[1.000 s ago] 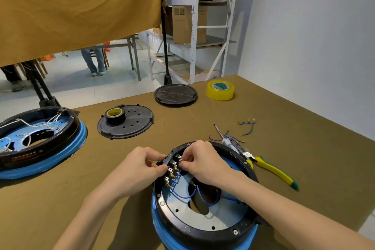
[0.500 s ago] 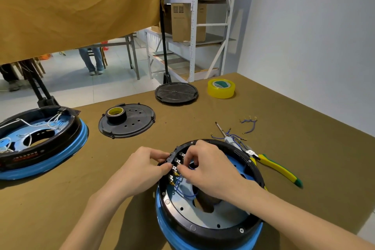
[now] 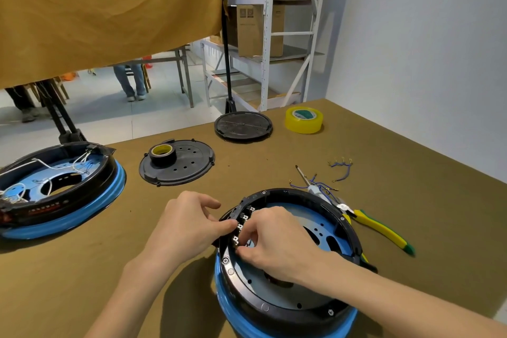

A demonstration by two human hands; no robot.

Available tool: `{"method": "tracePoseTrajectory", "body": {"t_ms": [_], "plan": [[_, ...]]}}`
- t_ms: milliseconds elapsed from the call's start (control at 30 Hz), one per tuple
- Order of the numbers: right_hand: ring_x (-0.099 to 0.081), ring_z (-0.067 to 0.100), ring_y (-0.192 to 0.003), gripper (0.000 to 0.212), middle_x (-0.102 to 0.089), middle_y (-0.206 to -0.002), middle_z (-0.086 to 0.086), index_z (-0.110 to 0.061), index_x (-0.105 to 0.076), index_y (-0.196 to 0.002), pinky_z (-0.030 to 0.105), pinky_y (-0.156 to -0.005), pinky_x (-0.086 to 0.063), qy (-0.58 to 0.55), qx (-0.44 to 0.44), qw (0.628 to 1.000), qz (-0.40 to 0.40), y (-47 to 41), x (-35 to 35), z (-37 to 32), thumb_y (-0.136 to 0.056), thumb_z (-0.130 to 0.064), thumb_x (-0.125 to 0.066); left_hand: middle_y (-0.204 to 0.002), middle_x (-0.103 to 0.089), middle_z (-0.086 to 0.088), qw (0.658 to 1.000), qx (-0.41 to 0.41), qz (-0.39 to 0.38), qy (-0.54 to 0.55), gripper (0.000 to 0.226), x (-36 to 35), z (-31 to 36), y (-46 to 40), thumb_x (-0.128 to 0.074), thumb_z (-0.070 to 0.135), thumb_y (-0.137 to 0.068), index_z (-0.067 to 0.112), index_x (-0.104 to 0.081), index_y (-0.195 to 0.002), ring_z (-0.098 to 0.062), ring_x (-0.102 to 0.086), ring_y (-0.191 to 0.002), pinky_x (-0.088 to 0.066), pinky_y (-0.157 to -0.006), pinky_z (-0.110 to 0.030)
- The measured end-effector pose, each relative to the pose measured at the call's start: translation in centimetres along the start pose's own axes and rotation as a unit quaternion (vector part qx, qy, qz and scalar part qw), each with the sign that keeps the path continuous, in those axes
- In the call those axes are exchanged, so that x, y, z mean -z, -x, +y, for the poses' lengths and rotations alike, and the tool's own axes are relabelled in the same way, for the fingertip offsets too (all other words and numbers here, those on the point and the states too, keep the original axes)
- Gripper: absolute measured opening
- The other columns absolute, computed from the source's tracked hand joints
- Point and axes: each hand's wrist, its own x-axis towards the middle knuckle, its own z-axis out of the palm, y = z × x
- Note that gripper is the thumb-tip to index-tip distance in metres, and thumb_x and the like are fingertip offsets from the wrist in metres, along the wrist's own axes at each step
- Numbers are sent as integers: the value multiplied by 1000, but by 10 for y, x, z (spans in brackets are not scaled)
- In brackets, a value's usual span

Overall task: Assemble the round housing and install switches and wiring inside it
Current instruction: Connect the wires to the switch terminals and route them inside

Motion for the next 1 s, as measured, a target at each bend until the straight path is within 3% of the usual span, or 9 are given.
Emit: {"method": "tracePoseTrajectory", "body": {"t_ms": [100,233,300,400,500,600,700,833,1000], "plan": [[-58,18,-77,11,-52,-65,-10,-21,-77,-85,27,-72,-29,-8,-11,1000,-15,-1,-5,-1,-85,-26,-67,-62,-71,13,1000,1,19,-18,41,-1,2,3,-86,51,-76,26,-76,-108,11,-65,-64,-43,-44,-7],[-59,25,-82,11,-61,-76,-4,-19,-74,-87,32,-81,-39,16,-13,999,-35,-5,-7,-4,-88,-25,-65,-72,-71,12,998,-1,28,-55,28,-2,8,6,-84,50,-79,29,-78,-97,-2,-68,-68,-57,-58,-20],[-62,25,-82,12,-67,-78,-2,-19,-77,-88,30,-73,-39,18,-11,998,-59,-8,0,-4,-87,-26,-67,-77,-70,15,997,-4,23,-71,26,-4,11,9,-80,51,-83,33,-75,-101,-1,-67,-73,-61,-65,-26],[-62,16,-72,14,-68,-72,-2,-20,-77,-87,34,-65,-48,-21,-1,997,-75,-5,19,3,-85,-33,-71,-92,-68,18,989,-25,36,-144,32,-9,18,16,-69,52,-92,37,-69,-119,-2,-64,-83,-51,-64,-22],[-59,10,-76,11,-66,-78,-7,-23,-76,-84,36,-74,-49,-52,-12,997,55,3,42,34,-89,-31,-72,-107,-53,19,975,-112,79,-173,37,-14,28,26,-65,49,-94,39,-60,-129,-6,-56,-100,-45,-74,-23],[-56,18,-89,13,-59,-93,-3,-20,-73,-97,37,-82,-45,3,-90,979,182,12,54,77,-100,-27,-62,-105,-51,24,970,-218,-16,-104,30,-25,43,35,-61,50,-96,42,-61,-125,2,-52,-102,-50,-87,-25],[-58,20,-88,25,-60,-96,0,-18,-66,-103,39,-80,-46,-50,-187,974,115,17,46,104,-107,-33,-47,-115,-52,25,946,-277,-145,-86,36,-46,58,41,-59,52,-97,40,-61,-131,1,-50,-109,-46,-97,-24],[-52,22,-67,37,-61,-73,2,-11,-62,-87,41,-64,-41,-67,-173,976,110,15,39,111,-109,-31,-40,-123,-46,18,926,-323,-151,-120,44,-66,68,35,-60,54,-96,40,-58,-138,-7,-40,-115,-34,-98,-25],[-38,15,-59,37,-52,-65,-1,-3,-65,-87,32,-56,-31,-119,-183,969,114,7,38,116,-108,-26,-45,-121,-57,21,903,-367,-158,-156,33,-76,71,25,-64,58,-91,39,-71,-118,-8,-39,-115,-19,-104,-28]]}}
